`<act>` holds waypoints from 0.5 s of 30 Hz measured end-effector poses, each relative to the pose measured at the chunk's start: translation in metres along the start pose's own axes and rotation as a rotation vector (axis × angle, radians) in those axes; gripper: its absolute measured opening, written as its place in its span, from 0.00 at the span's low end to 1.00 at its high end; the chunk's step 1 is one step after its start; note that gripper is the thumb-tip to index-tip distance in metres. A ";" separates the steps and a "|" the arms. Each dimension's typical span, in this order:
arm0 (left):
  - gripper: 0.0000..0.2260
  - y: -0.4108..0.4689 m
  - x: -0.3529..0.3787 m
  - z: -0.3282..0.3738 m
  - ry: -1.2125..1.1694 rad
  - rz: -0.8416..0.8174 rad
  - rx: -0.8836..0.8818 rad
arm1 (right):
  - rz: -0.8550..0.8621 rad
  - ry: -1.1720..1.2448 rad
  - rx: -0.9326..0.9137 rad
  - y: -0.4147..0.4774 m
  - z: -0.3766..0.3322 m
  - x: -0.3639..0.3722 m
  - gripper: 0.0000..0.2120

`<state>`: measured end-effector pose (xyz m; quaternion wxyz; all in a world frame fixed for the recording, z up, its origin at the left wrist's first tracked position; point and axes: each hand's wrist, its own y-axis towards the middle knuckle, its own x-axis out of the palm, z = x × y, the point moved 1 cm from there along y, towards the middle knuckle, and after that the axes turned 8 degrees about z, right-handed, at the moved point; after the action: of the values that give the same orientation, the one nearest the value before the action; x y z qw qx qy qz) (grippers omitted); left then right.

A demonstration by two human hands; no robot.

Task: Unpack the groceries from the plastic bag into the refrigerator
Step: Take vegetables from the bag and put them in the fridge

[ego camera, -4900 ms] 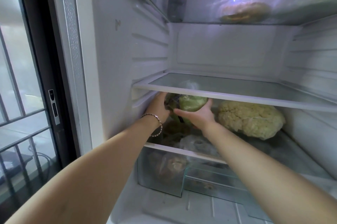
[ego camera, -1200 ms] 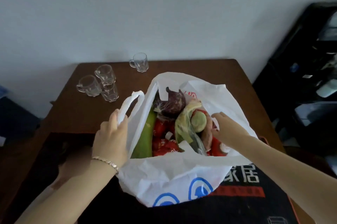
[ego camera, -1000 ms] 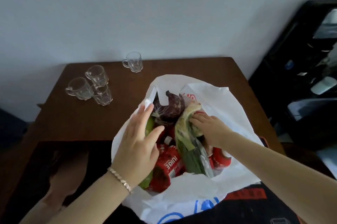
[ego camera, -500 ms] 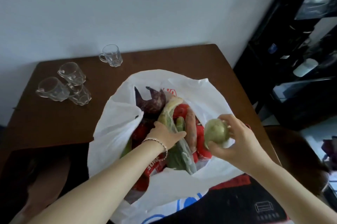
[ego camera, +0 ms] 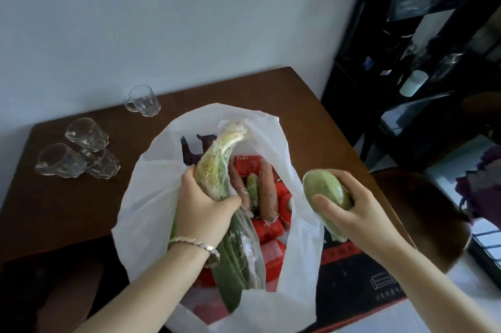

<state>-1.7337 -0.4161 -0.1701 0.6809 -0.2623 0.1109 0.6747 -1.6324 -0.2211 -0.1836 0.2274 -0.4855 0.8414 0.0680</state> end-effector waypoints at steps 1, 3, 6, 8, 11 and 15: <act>0.33 -0.002 -0.008 0.005 -0.029 -0.008 0.029 | 0.023 -0.007 0.009 -0.004 -0.003 0.001 0.14; 0.30 -0.006 -0.025 0.015 -0.051 -0.026 0.113 | 0.076 -0.030 0.030 -0.016 -0.011 0.005 0.15; 0.30 -0.008 -0.046 0.033 -0.094 -0.056 0.338 | 0.198 -0.049 0.047 -0.038 -0.024 0.011 0.17; 0.32 -0.010 -0.053 0.044 -0.081 -0.091 0.516 | 0.283 -0.054 0.078 -0.056 -0.031 0.011 0.18; 0.33 -0.019 -0.049 0.066 0.034 -0.156 0.845 | 0.436 -0.067 0.144 -0.089 -0.032 -0.003 0.19; 0.33 -0.059 -0.015 0.094 0.165 -0.424 1.169 | 0.637 -0.104 0.286 -0.152 -0.008 -0.043 0.18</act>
<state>-1.6964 -0.3783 -0.0721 0.8202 0.0858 0.4592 0.3303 -1.4874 -0.2689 -0.1408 0.3030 -0.1577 0.9389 0.0419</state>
